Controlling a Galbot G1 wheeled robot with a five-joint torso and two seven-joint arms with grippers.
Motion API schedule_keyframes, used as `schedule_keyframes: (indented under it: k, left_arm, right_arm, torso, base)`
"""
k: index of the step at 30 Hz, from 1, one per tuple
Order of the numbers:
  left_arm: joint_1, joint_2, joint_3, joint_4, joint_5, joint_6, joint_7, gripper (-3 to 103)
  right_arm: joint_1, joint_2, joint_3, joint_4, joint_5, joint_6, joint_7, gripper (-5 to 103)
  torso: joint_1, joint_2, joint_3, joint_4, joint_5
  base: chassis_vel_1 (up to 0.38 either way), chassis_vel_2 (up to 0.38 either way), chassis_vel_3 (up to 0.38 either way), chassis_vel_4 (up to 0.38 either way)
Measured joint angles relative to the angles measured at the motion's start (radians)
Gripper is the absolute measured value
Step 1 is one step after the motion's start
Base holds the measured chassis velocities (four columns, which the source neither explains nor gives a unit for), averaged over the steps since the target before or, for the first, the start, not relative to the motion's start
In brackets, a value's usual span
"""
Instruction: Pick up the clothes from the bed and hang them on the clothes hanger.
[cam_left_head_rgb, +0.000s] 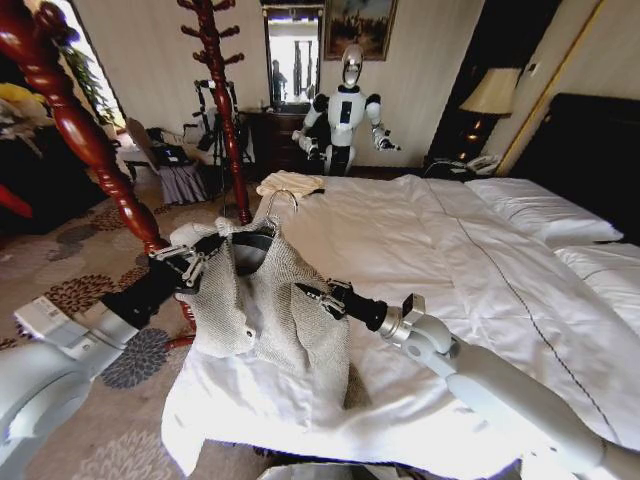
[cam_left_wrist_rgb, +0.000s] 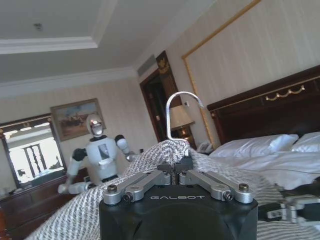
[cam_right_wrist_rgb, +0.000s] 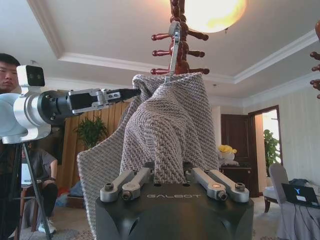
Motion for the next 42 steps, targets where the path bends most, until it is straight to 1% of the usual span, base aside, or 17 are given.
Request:
schedule_keyframes:
  k: [2,5,6,8,11,15,18,25,26,29,33,34,36,39,40,41,42]
  left_arm:
    - [-0.001,0.009,0.000,0.000,-0.009,0.000,0.013,3]
    - [-0.003,0.045,0.014,0.000,-0.025,-0.006,0.129,3]
    - [-0.003,0.045,0.014,0.000,-0.025,-0.006,0.129,3]
    - [-0.003,0.058,0.024,0.011,-0.027,-0.021,0.194,3]
    - [-0.009,0.062,0.030,0.033,-0.015,-0.030,0.216,3]
    - [-0.023,0.055,0.027,0.059,0.004,-0.034,0.212,3]
    - [-0.035,0.039,-0.006,0.060,-0.002,-0.036,0.193,3]
    - [-0.042,0.037,-0.048,0.061,0.006,-0.046,0.203,3]
    - [-0.047,0.039,-0.054,0.065,0.017,-0.049,0.206,3]
    - [-0.048,0.040,-0.055,0.066,0.028,-0.049,0.204,3]
    - [-0.039,0.034,-0.027,0.053,0.039,-0.046,0.173,2]
    - [-0.037,0.034,-0.023,0.052,0.038,-0.046,0.171,7]
    - [-0.035,0.036,-0.019,0.051,0.033,-0.049,0.170,7]
    - [-0.031,0.044,-0.011,0.057,0.009,-0.085,0.190,23]
    - [-0.031,0.044,-0.011,0.057,0.009,-0.085,0.190,23]
    - [-0.029,0.045,-0.007,0.065,-0.007,-0.105,0.206,28]
    - [-0.027,0.045,-0.005,0.075,-0.026,-0.122,0.231,28]
  right_arm:
    - [0.018,0.010,-0.012,-0.007,0.002,0.000,0.001,20]
    - [0.072,0.042,-0.045,-0.027,0.025,0.000,-0.012,20]
    - [0.072,0.042,-0.045,-0.027,0.025,0.000,-0.012,20]
    - [0.087,0.052,-0.055,-0.034,0.045,0.000,-0.035,20]
    - [0.089,0.056,-0.058,-0.037,0.055,0.002,-0.049,20]
    - [0.074,0.054,-0.056,-0.039,0.059,0.009,-0.065,20]
    - [0.055,0.042,-0.044,-0.043,0.058,0.017,-0.082,20]
    - [0.048,0.028,-0.030,-0.044,0.065,0.027,-0.113,20]
    - [0.045,0.024,-0.024,-0.049,0.070,0.034,-0.135,20]
    - [0.040,0.019,-0.020,-0.051,0.073,0.038,-0.151,20]
    - [0.036,0.015,-0.017,-0.049,0.082,0.041,-0.165,20]
    - [0.036,0.015,-0.017,-0.047,0.085,0.041,-0.166,20]
    - [0.036,0.017,-0.017,-0.046,0.090,0.041,-0.166,20]
    - [0.036,0.019,-0.017,-0.039,0.108,0.041,-0.167,20]
    - [0.036,0.019,-0.017,-0.039,0.108,0.041,-0.167,20]
    - [0.035,0.019,-0.017,-0.037,0.115,0.041,-0.168,20]
    - [0.032,0.019,-0.016,-0.034,0.124,0.041,-0.169,20]
  torso:
    - [0.000,0.000,0.000,0.0003,-0.0001]
    - [0.000,0.000,0.000,-0.0001,0.0000]
    - [0.000,0.000,0.000,-0.0001,0.0000]
    - [0.000,0.000,0.000,0.0001,0.0001]
    - [0.000,0.000,0.000,0.0000,0.0000]
    - [0.000,0.000,0.000,0.0000,-0.0001]
    - [0.000,0.000,0.000,-0.0001,0.0000]
    - [0.000,0.000,0.000,-0.0001,0.0001]
    - [0.000,0.000,0.000,0.0000,0.0000]
    - [0.000,0.000,0.000,-0.0001,0.0000]
    - [0.000,0.000,0.000,0.0000,0.0000]
    - [0.000,0.000,0.000,0.0000,0.0001]
    - [0.000,0.000,0.000,0.0000,0.0000]
    - [0.000,0.000,0.000,0.0000,0.0001]
    - [0.000,0.000,0.000,0.0000,0.0001]
    - [0.000,0.000,0.000,-0.0001,0.0001]
    - [0.000,0.000,0.000,0.0000,0.0001]
  base:
    - [0.000,0.000,0.000,0.000]
    - [0.000,0.000,0.000,0.000]
    - [0.000,0.000,0.000,0.000]
    - [0.000,0.000,0.000,0.000]
    - [0.000,0.000,0.000,0.000]
    - [0.000,0.000,0.000,0.000]
    - [0.000,0.000,0.000,0.000]
    - [0.000,0.000,0.000,0.000]
    - [0.000,0.000,0.000,0.000]
    - [0.000,0.000,0.000,0.000]
    - [0.000,0.000,0.000,0.000]
    - [0.000,0.000,0.000,0.000]
    - [0.000,0.000,0.000,0.000]
    - [0.000,0.000,0.000,0.000]
    - [0.000,0.000,0.000,0.000]
    - [0.000,0.000,0.000,0.000]
    - [0.000,0.000,0.000,0.000]
